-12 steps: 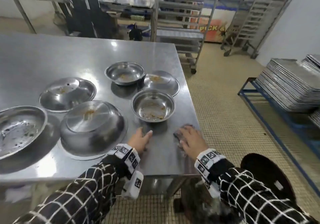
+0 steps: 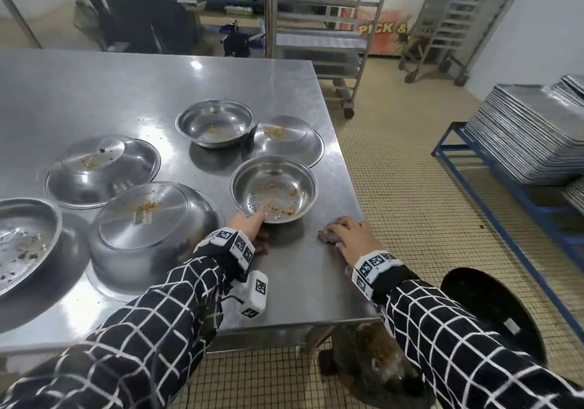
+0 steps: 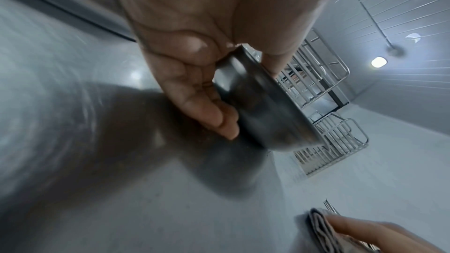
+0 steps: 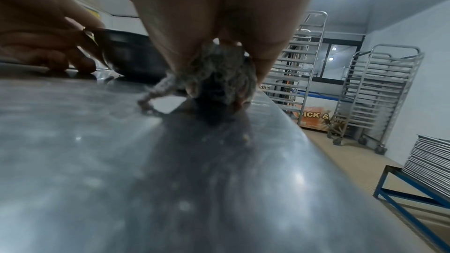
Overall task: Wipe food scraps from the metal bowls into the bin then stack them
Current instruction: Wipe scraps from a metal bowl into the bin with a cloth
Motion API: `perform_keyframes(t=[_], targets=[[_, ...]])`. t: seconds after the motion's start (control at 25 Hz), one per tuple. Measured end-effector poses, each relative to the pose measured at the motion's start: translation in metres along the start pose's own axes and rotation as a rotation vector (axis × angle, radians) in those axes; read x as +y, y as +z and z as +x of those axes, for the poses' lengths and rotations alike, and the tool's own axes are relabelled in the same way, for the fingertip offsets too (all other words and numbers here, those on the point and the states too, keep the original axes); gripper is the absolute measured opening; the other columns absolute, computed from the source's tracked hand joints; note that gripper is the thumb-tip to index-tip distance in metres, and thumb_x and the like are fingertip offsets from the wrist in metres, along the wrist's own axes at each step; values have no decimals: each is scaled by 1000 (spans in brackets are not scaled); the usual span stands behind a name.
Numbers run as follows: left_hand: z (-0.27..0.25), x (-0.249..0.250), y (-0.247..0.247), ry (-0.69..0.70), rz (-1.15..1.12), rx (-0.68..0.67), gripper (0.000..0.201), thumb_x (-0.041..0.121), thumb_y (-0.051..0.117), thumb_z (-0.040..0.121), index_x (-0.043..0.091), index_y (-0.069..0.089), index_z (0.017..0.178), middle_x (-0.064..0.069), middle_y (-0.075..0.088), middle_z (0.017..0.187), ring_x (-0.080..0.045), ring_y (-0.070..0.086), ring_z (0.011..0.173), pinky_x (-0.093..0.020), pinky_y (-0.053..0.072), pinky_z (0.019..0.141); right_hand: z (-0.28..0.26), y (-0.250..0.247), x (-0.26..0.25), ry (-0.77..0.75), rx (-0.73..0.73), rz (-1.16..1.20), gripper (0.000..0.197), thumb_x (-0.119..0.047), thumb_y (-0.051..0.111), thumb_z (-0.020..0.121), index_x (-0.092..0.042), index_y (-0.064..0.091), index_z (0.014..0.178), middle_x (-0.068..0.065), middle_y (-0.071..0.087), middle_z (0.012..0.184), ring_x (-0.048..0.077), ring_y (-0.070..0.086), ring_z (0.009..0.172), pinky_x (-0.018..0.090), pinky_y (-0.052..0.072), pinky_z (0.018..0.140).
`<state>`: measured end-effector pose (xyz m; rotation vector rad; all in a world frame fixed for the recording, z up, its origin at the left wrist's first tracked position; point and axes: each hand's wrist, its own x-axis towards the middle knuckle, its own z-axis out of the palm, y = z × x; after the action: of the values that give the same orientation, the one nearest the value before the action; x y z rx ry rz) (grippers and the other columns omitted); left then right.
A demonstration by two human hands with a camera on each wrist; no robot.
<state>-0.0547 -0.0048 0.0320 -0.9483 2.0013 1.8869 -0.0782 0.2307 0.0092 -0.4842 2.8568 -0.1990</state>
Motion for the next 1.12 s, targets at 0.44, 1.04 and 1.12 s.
perform_keyframes(t=[0.44, 1.04, 1.12], targets=[[-46, -10, 11, 226, -81, -104, 26, 16, 48, 94, 33, 50, 113, -12, 65, 100, -34, 66, 87, -45, 59, 74, -84, -8, 5, 517, 408, 777, 24, -10, 58, 90, -23, 72, 104, 3, 67, 77, 16, 56, 44, 21, 49, 41], [-94, 25, 212, 457, 271, -609, 26, 31, 39, 99, 49, 42, 117, 8, 63, 101, -21, 62, 102, -32, 48, 89, -121, -67, 134, 525, 631, 823, 24, -20, 63, 88, -22, 70, 112, -8, 69, 104, 8, 61, 97, 18, 44, 84], [-99, 36, 239, 496, 283, -658, 25, 31, 39, 100, 55, 42, 109, 10, 63, 104, -16, 62, 101, -30, 47, 90, -113, -72, 158, 495, 563, 686, 27, -22, 62, 89, -19, 68, 115, -3, 65, 110, 15, 59, 104, 21, 41, 88]])
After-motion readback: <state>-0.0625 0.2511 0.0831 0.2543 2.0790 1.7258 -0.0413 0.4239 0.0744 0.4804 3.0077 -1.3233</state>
